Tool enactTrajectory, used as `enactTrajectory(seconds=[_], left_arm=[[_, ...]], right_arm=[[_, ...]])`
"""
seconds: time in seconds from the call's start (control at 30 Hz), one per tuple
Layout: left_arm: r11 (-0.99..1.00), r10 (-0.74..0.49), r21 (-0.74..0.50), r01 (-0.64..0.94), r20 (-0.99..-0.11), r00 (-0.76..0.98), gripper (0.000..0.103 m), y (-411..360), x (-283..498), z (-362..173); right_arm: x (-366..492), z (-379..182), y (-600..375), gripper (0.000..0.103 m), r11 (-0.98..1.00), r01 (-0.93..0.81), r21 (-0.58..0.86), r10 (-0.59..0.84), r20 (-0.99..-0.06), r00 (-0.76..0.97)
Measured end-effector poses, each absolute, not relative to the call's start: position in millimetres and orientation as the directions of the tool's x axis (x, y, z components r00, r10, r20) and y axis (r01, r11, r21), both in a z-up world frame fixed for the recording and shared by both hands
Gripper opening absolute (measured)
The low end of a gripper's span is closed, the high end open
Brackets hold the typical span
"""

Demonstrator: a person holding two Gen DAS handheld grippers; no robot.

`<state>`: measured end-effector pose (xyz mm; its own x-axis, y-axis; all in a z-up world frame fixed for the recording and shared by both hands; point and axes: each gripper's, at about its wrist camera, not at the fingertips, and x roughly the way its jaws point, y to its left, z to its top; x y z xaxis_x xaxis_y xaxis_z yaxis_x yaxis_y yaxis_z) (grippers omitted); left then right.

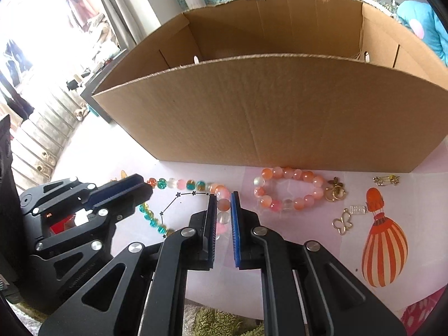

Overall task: Organize jewelry
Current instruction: 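Lift both bead bracelets into the cardboard box and open both tools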

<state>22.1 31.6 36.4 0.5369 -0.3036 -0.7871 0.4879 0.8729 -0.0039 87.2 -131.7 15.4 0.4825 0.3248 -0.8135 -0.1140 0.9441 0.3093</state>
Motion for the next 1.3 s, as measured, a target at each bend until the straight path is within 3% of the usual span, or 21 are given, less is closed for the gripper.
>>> enactTrajectory(seconds=[0.33,0.8,0.97,1.07,1.3], left_arm=[[0.851,-0.362,0.019,0.525,-0.703,0.612,0.009,19,1,85],[0.794,-0.495,0.049,0.606,-0.526,0.692,0.009,-8,19,178],[0.799,-0.499,-0.006,0.601,-0.563,0.659,0.009,-9,72,182],[0.814,-0.478,-0.049,0.579,-0.624,0.619,0.009,-8,110,170],[0.84,-0.399,-0.115,0.53,-0.793,0.461,0.009,-1,168,110]], right_arm=[[52,54,-163,0.01,0.941,-0.129,0.313,0.327,-0.741,0.586],[54,169,-200,0.01,0.943,-0.224,0.247,0.328,-0.563,0.759],[112,180,-214,0.01,0.923,-0.278,0.264,0.383,-0.588,0.712],[158,170,-217,0.01,0.901,-0.303,0.31,0.434,-0.654,0.62],[253,89,-203,0.01,0.832,-0.277,0.48,0.542,-0.811,0.221]])
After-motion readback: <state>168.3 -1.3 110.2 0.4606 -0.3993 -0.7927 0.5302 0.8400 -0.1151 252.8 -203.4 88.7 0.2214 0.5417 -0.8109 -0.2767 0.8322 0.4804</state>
